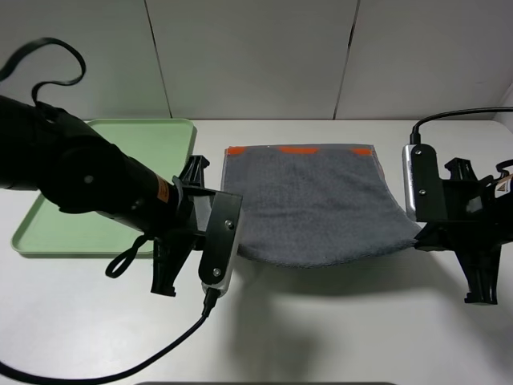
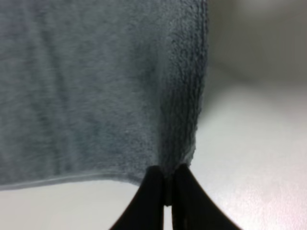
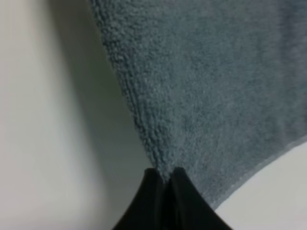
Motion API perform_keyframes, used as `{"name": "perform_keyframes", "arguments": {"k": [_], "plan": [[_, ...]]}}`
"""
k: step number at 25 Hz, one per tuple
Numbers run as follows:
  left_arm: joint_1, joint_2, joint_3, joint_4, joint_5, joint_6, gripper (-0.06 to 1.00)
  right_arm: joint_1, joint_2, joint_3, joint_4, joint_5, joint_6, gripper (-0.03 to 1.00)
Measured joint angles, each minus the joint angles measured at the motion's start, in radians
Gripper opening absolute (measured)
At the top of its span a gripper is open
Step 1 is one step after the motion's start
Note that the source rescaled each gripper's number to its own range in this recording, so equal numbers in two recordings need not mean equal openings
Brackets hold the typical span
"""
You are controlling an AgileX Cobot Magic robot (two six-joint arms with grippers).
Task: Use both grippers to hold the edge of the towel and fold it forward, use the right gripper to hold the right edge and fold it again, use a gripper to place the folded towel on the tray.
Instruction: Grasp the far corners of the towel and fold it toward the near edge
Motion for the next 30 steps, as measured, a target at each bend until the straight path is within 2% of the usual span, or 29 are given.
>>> {"name": "perform_keyframes", "arguments": {"k": [11, 14, 17, 19, 26, 28, 30], "plan": [[0.0, -0.153, 0.001, 0.009, 0.093, -0.078, 0.0, 0.0, -0.172, 0.001, -0.004, 0.115, 0.049, 0.0], [0.0, -0.191, 0.001, 0.064, 0.116, -0.128, 0.0, 0.0, -0.227, 0.001, -0.007, 0.155, 0.061, 0.0], [-0.003, -0.223, 0.001, 0.143, 0.147, -0.222, 0.0, 0.001, -0.276, 0.001, -0.01, 0.181, 0.077, 0.0], [-0.018, -0.242, 0.001, 0.226, 0.172, -0.302, 0.0, 0.001, -0.307, 0.001, -0.007, 0.197, 0.081, 0.0], [-0.156, -0.281, 0.001, 0.594, 0.25, -0.682, 0.0, 0.001, -0.398, 0.001, -0.004, 0.253, 0.092, 0.0], [-0.188, -0.281, 0.001, 0.669, 0.268, -0.796, 0.0, 0.001, -0.421, 0.001, -0.003, 0.267, 0.094, 0.0], [-0.209, -0.281, 0.001, 0.728, 0.285, -0.87, 0.0, 0.001, -0.437, 0.001, -0.003, 0.274, 0.095, 0.0]]}}
